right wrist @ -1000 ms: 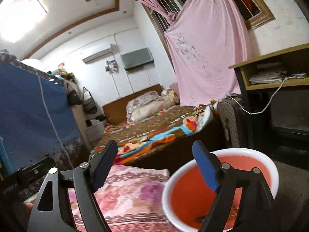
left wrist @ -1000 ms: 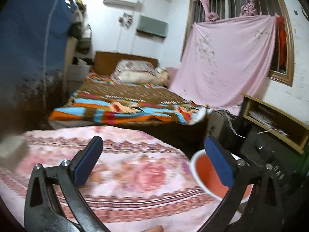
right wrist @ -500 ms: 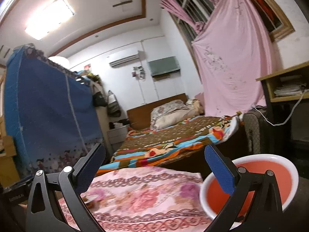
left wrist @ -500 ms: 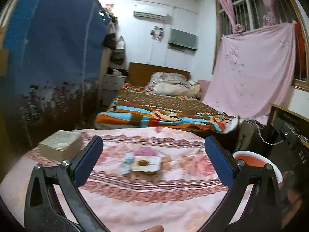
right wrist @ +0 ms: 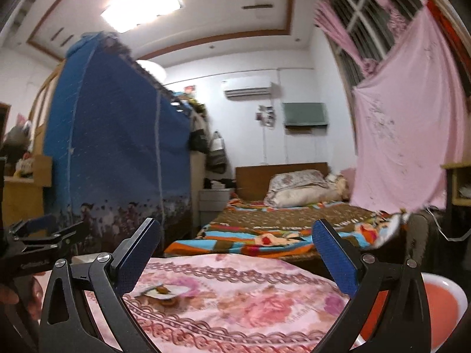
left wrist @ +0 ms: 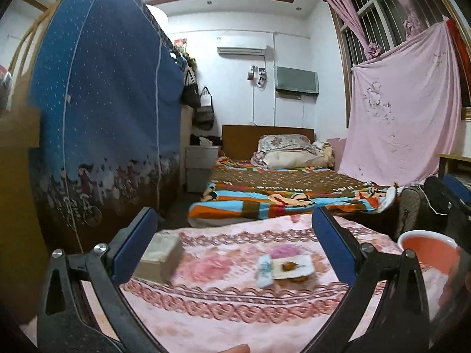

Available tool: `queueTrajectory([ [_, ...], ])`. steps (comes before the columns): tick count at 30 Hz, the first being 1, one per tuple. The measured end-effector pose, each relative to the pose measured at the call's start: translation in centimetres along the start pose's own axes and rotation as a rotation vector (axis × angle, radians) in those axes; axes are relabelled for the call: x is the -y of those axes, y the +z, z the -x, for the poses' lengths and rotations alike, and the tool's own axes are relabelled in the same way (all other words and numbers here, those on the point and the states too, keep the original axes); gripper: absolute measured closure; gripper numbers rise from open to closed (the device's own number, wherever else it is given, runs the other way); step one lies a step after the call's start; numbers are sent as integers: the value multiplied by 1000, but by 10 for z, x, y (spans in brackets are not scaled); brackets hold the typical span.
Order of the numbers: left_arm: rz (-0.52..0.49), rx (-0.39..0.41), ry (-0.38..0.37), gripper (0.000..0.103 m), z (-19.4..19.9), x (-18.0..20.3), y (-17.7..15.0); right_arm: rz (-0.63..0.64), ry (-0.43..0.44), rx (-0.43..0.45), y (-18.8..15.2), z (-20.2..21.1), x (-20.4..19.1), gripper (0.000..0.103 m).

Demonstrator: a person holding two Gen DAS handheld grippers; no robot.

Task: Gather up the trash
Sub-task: 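Return both tools from the bucket to the remaining trash on the bedspread, then grasp the white medicine packet with the left tool while the right tool grasps the brown nut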

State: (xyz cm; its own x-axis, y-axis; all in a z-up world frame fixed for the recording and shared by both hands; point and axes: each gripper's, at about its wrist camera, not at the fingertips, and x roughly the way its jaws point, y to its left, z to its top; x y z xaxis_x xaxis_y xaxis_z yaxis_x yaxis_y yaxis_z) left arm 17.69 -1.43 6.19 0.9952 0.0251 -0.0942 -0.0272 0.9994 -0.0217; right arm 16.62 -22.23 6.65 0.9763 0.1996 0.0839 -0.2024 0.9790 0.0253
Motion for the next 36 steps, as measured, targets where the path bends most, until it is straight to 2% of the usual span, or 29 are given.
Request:
queueTrajectory([
  [3,-1,7,5,11,-6,-10,3,23,43,-37,1,-22,-11,0],
  [5,-1,0,-1,11,-12,-17,3,40,92,-95,-2,-41,-19,2],
  [6,-1,-6,-4,11,-15,-19,3,47,107,-122,-4,-49,-23,8],
  [7,-1,-18,-9,11,-18,-21,1,54,119,-149,-6,-55,-26,20],
  [11,25,-90,-46,13,-33,-30,-4,63,203,-313,-20,-92,-38,41],
  [12,32,-109,-57,14,-36,-31,-6,68,212,-350,-24,-101,-41,49],
  [15,47,-209,-94,26,-55,-32,-12,67,264,-464,-35,-124,-49,64],
  [16,48,-245,-105,33,-62,-31,-14,58,285,-498,-39,-130,-51,67],
  [18,47,-321,-120,39,-76,-28,-21,44,319,-557,-46,-138,-54,68],
  [22,30,-425,-120,52,-93,-22,-33,30,368,-654,-60,-148,-57,68],
  [29,43,-495,-150,63,-101,-24,-39,38,425,-769,-76,-166,-69,71],
  [31,51,-517,-159,66,-105,-25,-40,52,421,-801,-81,-169,-71,81],
  [36,53,-566,-220,69,-112,-20,-42,41,408,-806,-82,-167,-67,81],
])
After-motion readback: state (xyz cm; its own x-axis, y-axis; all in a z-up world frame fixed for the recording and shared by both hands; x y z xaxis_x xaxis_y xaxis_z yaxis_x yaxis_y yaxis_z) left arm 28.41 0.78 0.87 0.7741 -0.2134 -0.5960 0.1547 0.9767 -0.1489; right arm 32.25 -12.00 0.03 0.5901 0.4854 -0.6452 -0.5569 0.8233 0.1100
